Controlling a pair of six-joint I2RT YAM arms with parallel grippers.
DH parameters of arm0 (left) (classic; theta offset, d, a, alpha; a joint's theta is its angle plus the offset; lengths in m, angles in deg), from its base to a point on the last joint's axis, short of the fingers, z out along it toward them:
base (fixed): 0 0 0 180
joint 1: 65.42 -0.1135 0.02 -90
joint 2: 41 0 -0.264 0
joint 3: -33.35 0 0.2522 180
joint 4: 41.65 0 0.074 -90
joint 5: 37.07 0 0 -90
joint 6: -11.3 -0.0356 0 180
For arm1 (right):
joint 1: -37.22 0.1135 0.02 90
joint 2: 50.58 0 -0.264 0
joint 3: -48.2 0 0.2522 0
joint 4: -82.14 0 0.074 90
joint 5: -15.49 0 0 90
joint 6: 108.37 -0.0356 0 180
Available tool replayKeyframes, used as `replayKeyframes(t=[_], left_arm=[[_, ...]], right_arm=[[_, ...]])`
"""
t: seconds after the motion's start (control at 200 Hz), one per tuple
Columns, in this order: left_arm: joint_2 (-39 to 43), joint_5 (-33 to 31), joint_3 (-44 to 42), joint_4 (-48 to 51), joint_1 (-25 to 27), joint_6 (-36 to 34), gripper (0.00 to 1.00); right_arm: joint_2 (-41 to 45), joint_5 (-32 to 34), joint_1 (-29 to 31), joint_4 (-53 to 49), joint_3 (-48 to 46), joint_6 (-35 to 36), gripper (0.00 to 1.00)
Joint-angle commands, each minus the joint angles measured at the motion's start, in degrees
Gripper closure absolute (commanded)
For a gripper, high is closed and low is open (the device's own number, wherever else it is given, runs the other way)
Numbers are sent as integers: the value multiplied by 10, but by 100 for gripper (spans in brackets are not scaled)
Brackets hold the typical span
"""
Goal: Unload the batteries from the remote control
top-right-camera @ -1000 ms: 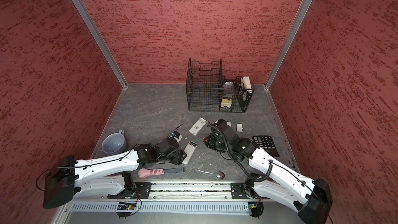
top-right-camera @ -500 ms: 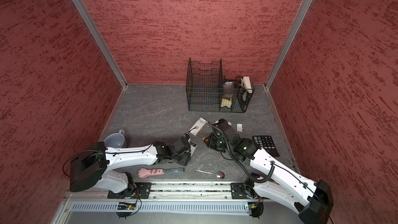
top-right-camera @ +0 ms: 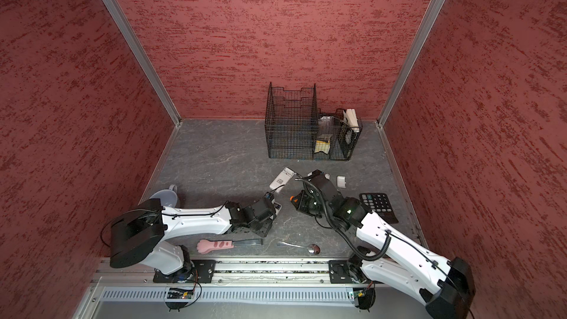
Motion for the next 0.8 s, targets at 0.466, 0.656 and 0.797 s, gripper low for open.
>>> replayKeyframes(t=[0.466,0.656,0.797], left_arm=[[-78,-5,37,22,27,-43,44],[-77,2,41,3,31,-56,48],[-83,10,57,-6,33,-69,48]], right_arm=[[48,23,-11,-7,-25,-17,100],[58,29,-18,-30,-30,-20,100],[71,37,-23,-58,-38,-21,100]])
